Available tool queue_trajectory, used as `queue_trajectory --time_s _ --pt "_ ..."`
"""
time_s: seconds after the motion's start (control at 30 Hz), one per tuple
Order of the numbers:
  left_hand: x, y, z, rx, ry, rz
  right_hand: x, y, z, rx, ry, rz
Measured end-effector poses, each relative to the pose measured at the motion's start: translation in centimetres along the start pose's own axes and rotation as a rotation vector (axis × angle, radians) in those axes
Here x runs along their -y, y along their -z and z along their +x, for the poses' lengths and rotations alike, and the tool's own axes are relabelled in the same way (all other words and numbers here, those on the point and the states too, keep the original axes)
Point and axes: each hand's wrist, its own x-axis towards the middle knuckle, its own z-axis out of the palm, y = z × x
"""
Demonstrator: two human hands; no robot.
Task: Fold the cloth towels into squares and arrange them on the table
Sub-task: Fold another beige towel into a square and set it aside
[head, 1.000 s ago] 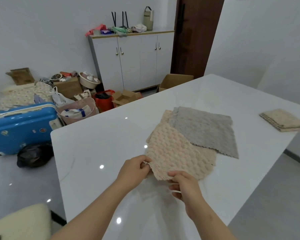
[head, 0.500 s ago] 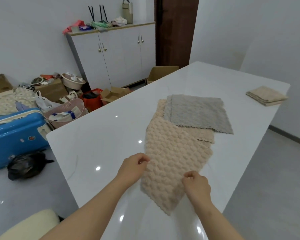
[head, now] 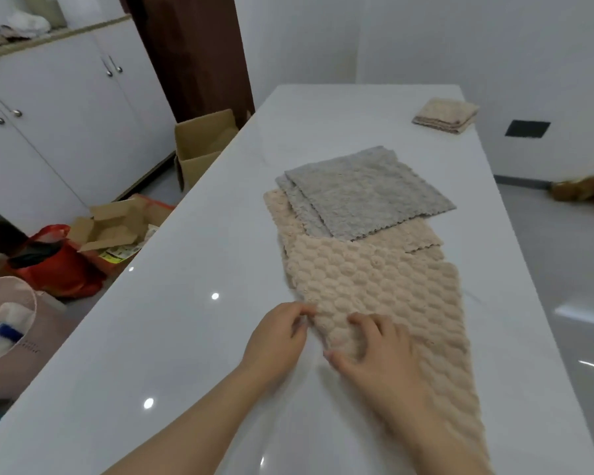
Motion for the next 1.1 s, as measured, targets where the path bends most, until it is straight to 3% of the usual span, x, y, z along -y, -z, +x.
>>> queue_trajectory --time_s 0.1,0.2,0.37,0.57,0.73,0.9,1.1 --pt "1.2 0.1 0.2 -0.004 -0.086 -0.026 -0.1 -1.3 -0.1 -0.076 0.040 -0.133" --pt "2.4 -0.4 -0.3 -0.059 -0.141 -0.080 -0.5 -1.9 0.3 -0.206 0.021 -0.092" --pt "3.3 -1.1 -1.0 -0.116 -0.211 -0.111 -0.1 -1.1 -0.2 -0.267 -0.074 0.501" --pt "3.7 -1.6 -3.1 -0.018 -0.480 0.041 1.1 -1.6 -3.3 -0.315 -0.090 0.687" --pt "3.3 -2.5 -3.0 -0.126 -0.551 0.374 0.5 -3.1 -3.4 -0.371 -0.031 0.621" --pt "2.5 -2.6 -2.0 -0.239 -0.518 0.372 -0.3 -3.5 -2.5 -0.369 0.013 0.493" --pt "2.9 -1.6 -2.1 -0.124 -0.513 0.300 -0.1 -3.5 -2.3 -0.356 0.028 0.476"
